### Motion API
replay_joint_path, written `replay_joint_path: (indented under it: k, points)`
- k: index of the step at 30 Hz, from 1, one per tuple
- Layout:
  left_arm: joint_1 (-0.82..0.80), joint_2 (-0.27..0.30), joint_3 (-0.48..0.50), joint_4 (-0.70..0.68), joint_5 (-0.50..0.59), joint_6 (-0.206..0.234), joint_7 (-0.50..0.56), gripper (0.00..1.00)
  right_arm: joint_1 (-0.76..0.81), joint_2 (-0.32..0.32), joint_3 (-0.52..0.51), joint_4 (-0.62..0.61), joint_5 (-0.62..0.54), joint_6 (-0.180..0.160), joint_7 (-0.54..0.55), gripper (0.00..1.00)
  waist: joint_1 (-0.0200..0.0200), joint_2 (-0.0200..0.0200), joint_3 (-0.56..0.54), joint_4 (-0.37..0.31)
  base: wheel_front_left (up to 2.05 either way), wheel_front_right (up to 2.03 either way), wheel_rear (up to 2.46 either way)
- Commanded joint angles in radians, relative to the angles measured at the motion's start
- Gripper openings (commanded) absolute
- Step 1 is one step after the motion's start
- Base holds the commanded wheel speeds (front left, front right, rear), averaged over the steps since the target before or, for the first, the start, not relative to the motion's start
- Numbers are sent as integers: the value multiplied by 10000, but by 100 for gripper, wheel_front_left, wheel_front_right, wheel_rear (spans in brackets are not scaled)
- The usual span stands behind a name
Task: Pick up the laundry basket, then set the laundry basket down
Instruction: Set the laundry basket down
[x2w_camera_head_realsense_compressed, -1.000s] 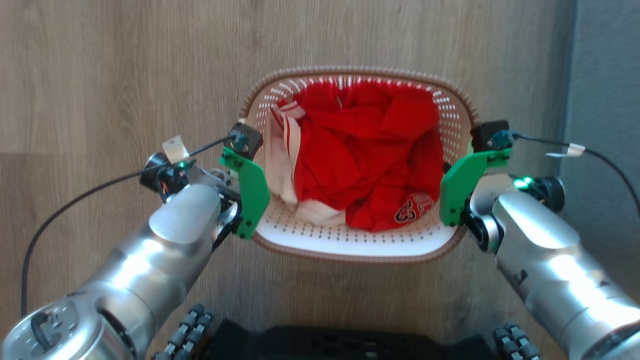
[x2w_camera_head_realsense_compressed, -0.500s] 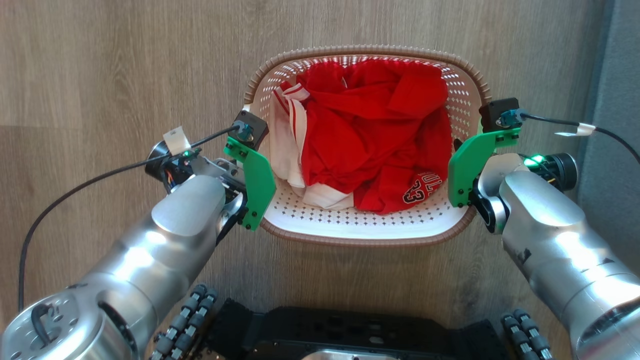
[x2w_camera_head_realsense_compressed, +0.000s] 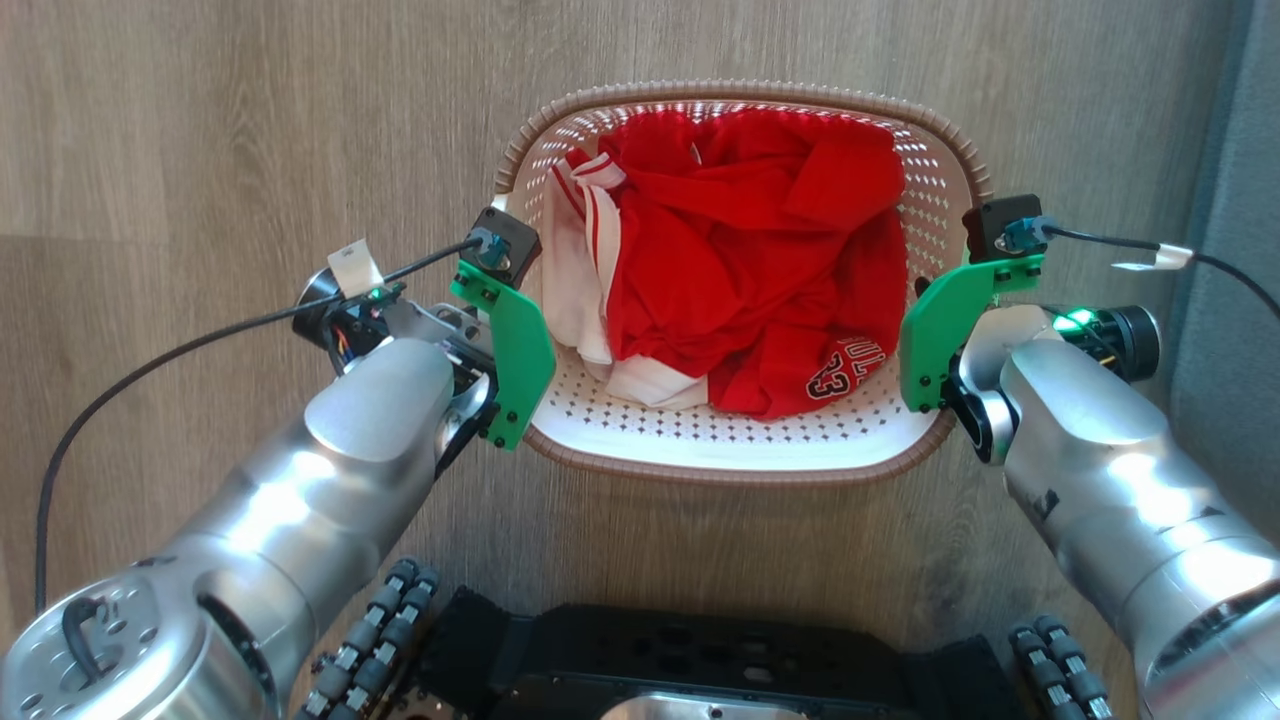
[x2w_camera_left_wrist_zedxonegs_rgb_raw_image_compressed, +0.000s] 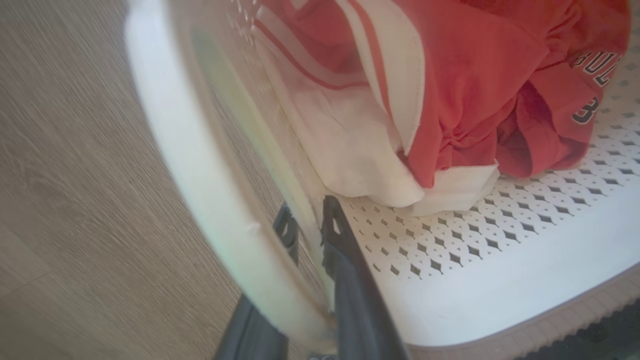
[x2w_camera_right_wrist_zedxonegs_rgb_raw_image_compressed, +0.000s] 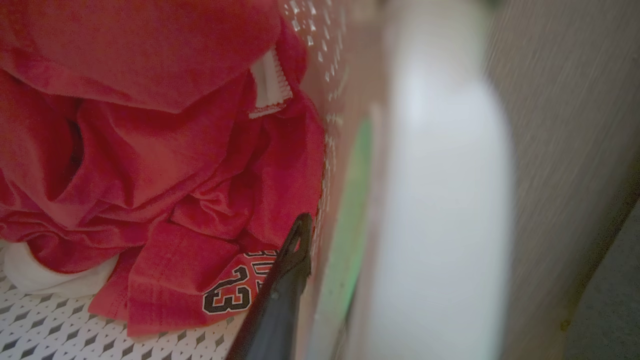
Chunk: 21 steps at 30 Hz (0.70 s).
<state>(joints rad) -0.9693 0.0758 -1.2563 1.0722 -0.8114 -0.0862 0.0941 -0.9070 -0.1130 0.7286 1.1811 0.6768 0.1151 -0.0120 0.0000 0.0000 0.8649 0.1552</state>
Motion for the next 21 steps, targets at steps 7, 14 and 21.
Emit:
replay_joint_path:
  k: [7,14,21]
  points:
    - [-70,-256,-225,-285,70,242,-296,100,-91,565,262,367,-200,156,-352,100,0,0,74,56,0,0,0]
    - [-79,-256,-234,-105,132,602,-249,100,-149,596,221,715,-248,156,-369,100,0,0,24,93,0,0,0]
    - [17,-256,-237,3,162,637,-244,100,-157,614,28,1002,-358,156,-12,100,0,0,-135,67,0,0,0]
